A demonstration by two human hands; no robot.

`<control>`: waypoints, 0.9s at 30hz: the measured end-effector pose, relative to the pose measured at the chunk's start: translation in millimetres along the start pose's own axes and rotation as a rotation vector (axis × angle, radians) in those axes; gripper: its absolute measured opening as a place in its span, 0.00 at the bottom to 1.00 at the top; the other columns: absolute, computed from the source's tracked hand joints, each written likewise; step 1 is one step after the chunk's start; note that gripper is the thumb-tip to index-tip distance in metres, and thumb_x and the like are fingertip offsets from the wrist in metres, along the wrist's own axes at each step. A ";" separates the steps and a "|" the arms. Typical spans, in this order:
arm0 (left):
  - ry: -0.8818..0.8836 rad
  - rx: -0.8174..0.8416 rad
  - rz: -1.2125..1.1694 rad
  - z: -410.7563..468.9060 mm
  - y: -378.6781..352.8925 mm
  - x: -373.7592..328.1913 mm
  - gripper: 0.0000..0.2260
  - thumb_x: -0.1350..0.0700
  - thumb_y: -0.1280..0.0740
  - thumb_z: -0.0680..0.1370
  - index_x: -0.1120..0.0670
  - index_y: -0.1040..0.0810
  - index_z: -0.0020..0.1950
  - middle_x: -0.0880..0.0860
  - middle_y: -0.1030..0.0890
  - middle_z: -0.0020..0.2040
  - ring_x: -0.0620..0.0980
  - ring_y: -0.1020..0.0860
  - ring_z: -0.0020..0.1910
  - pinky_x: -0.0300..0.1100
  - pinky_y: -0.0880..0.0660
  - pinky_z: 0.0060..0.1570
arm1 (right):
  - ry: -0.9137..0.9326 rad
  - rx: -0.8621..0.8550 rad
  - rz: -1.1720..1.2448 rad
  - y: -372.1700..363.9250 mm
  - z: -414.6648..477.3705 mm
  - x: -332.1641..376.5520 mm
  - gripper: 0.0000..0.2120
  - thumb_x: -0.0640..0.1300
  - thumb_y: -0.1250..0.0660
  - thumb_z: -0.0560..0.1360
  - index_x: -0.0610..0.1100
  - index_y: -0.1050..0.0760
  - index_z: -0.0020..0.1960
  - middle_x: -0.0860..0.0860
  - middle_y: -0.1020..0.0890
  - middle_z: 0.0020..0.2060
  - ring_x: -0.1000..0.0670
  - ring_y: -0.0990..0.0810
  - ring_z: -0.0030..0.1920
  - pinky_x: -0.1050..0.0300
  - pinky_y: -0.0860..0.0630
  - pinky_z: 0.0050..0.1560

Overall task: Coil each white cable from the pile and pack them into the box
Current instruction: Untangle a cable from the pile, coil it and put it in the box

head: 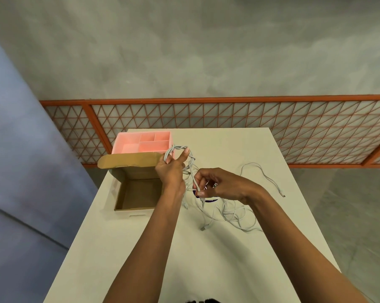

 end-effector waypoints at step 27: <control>0.345 0.409 -0.443 -20.5 -29.2 0.8 0.19 0.50 0.48 0.83 0.56 0.35 0.35 0.51 0.29 0.26 0.48 0.23 0.38 0.43 0.27 0.51 | 0.017 -0.564 0.278 5.8 15.1 -34.8 0.08 0.41 0.31 0.75 0.36 0.19 0.46 0.42 0.17 0.38 0.50 0.16 0.37 0.60 0.20 0.45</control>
Point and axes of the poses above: each hand's wrist, its own z-axis towards the middle knuckle, its own y-axis out of the back of the hand, x = y × z, the point moved 4 cm from there along z, towards the middle knuckle
